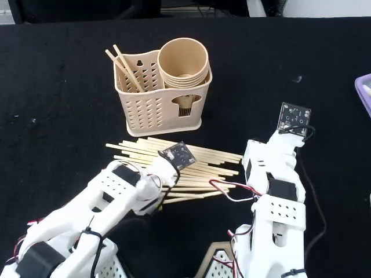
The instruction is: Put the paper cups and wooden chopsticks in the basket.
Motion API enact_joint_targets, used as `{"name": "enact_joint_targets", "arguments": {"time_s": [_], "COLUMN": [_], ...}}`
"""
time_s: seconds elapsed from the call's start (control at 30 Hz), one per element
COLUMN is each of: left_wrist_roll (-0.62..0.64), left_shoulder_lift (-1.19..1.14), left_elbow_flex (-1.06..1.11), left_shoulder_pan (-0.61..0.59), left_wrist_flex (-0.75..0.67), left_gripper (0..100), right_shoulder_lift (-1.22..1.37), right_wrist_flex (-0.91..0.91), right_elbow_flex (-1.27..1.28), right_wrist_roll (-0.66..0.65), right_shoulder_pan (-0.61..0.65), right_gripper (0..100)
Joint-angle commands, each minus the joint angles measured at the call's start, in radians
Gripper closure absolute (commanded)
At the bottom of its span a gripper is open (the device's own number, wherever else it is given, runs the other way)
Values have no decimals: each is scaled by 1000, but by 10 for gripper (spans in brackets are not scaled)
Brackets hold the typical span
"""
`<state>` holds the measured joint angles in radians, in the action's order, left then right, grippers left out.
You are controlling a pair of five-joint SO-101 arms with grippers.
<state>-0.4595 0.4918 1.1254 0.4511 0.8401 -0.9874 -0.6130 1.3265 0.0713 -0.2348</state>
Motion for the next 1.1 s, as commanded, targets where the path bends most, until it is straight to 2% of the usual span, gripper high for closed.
{"name": "enact_joint_targets", "arguments": {"time_s": [0.0,0.2,0.4,0.7,1.07], "left_wrist_roll": [3,2,-44,31,37], "left_shoulder_lift": [-5,-5,-11,-17,-17], "left_elbow_flex": [-33,-127,-107,-82,19], "left_shoulder_pan": [4,4,2,1,-5], "left_wrist_flex": [100,295,310,130,29], "left_gripper": [864,870,870,865,866], "right_shoulder_lift": [-7,-7,-7,-7,-7], "right_wrist_flex": [17,17,17,17,17], "right_elbow_flex": [-4,-4,-4,-4,-4], "right_wrist_roll": [2,2,2,2,2], "right_shoulder_pan": [-14,-14,-14,-12,-12], "right_gripper": [889,889,889,889,889]}}
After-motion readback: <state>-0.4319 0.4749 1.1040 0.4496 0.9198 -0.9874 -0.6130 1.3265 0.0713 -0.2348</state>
